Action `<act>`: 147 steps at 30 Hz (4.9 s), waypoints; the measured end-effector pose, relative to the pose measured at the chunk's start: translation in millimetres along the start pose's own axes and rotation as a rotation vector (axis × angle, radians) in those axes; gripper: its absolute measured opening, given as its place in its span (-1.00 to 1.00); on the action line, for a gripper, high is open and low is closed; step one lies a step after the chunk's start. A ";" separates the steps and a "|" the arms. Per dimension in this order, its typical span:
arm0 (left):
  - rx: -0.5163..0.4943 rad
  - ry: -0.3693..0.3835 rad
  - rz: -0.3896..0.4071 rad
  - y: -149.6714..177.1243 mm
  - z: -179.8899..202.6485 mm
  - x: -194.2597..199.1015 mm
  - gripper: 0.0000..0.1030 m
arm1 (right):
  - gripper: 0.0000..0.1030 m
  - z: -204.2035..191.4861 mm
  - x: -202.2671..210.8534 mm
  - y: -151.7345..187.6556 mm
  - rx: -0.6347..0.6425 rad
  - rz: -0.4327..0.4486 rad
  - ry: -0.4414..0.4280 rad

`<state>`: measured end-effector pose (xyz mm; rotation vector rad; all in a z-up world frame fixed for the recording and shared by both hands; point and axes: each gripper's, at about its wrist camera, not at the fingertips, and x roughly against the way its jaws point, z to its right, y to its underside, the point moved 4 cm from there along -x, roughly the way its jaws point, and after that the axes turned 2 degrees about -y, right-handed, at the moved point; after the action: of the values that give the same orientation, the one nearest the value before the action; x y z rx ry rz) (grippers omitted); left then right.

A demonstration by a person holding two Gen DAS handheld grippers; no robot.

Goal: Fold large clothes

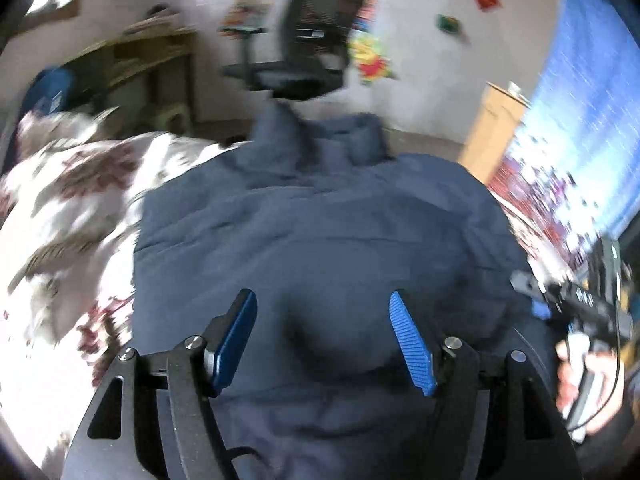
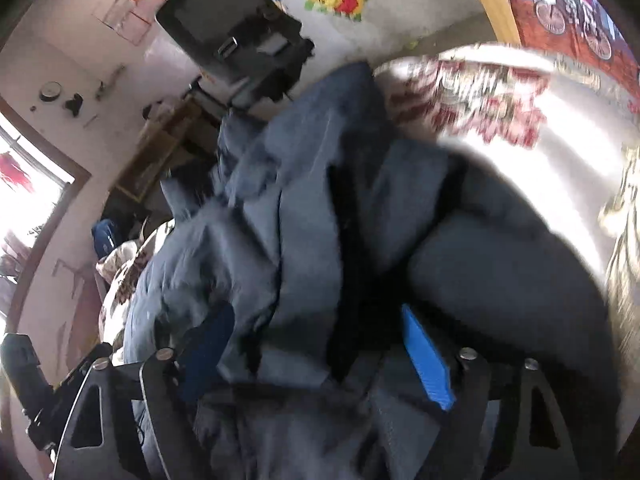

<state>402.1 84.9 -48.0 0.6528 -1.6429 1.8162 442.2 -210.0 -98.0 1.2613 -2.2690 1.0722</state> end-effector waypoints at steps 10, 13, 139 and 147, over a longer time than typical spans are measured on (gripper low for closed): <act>0.195 -0.098 -0.035 8.0 -61.0 13.0 0.60 | -0.24 -24.9 13.1 14.6 0.069 0.080 0.055; 0.182 -0.097 -0.038 7.8 -58.4 13.7 0.60 | -0.39 -45.0 24.3 9.4 0.159 0.149 0.077; 0.034 0.070 0.092 -208.0 -45.1 -129.2 -0.64 | -0.57 -160.4 -172.2 -227.3 0.455 0.002 -0.019; 0.029 0.293 -0.161 -203.8 -25.8 -196.5 -0.64 | -0.60 -161.9 -229.5 -209.6 0.474 -0.272 -0.065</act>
<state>685.9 101.4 -47.2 0.4896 -1.3358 1.7291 731.9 -23.7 -33.0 1.7462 -1.8671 1.5314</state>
